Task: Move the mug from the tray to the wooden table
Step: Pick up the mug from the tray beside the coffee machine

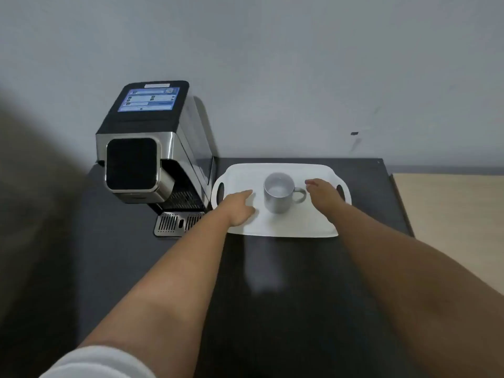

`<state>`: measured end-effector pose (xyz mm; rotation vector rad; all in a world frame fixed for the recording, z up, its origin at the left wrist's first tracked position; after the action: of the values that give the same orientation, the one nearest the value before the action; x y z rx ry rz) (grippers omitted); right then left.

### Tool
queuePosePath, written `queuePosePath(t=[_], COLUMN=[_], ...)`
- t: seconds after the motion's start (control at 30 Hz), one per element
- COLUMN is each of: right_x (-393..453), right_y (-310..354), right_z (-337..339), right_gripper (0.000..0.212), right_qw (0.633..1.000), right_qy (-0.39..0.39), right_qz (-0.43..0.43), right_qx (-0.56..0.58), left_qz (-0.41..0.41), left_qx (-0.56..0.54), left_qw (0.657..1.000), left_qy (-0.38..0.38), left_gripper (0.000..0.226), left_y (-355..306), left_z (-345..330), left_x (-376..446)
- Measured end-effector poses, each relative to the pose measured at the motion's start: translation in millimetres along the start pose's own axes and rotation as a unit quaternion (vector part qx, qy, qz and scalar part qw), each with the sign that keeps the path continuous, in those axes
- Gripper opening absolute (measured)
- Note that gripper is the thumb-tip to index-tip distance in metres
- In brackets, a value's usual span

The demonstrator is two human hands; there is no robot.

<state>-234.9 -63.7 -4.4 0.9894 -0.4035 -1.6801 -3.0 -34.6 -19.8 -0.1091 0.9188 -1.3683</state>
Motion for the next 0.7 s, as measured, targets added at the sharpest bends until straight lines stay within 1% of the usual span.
queuePosePath(t=[0.1,0.2,0.27,0.37,0.43,0.5,0.57,0.7], right_x=[7.0,10.9,17.1,22.5,28.0,31.2,36.3,35.9], right_y=[-3.7,-6.3,-7.9,-9.3,-10.2,-13.0,-17.0,-15.8], right_z=[-6.7,-14.1,-17.3,-25.0,-30.5,-34.2,-37.2,-35.9], right_gripper=[0.041,0.030,0.026,0.030,0.034,0.039,0.042,0.036], right_qw=[0.999,0.997,0.994,0.991,0.993,0.996,0.996,0.993], right_qy=[-0.008,-0.009,-0.015,0.007,0.019,0.022,0.024,0.042], right_qz=[-0.023,-0.029,-0.030,-0.034,-0.028,-0.022,-0.008,0.014], right_qx=[0.041,0.075,0.103,0.132,0.114,0.088,0.090,0.114], left_qz=[-0.016,-0.023,-0.035,-0.047,-0.051,-0.061,-0.072,-0.070], left_qx=[-0.009,-0.017,-0.025,-0.045,-0.067,-0.069,-0.066,-0.103], left_qw=[1.000,0.999,0.999,0.998,0.996,0.996,0.995,0.992], left_qy=[-0.012,-0.017,-0.014,-0.005,-0.002,-0.006,-0.014,-0.024], left_gripper=[0.072,0.072,0.073,0.075,0.074,0.071,0.065,0.048], left_y=[1.2,1.9,2.8,3.4,2.6,0.1,-2.9,-5.8], left_z=[-3.1,-8.0,-9.9,-14.7,-17.4,-19.5,-21.1,-24.3], left_x=[7.9,15.2,24.8,33.8,40.2,43.4,47.2,51.8])
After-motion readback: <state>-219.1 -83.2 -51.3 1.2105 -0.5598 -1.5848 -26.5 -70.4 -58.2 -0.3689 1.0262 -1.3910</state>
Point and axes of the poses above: each hand's wrist, its own x-axis towards the middle knuckle, its own z-axis out of the back of the hand, y = z × x, the point moved 4 cm from there along x, towards the middle knuckle, and after that the axes turned 4 degrees about -x, right-handed, at the moved point
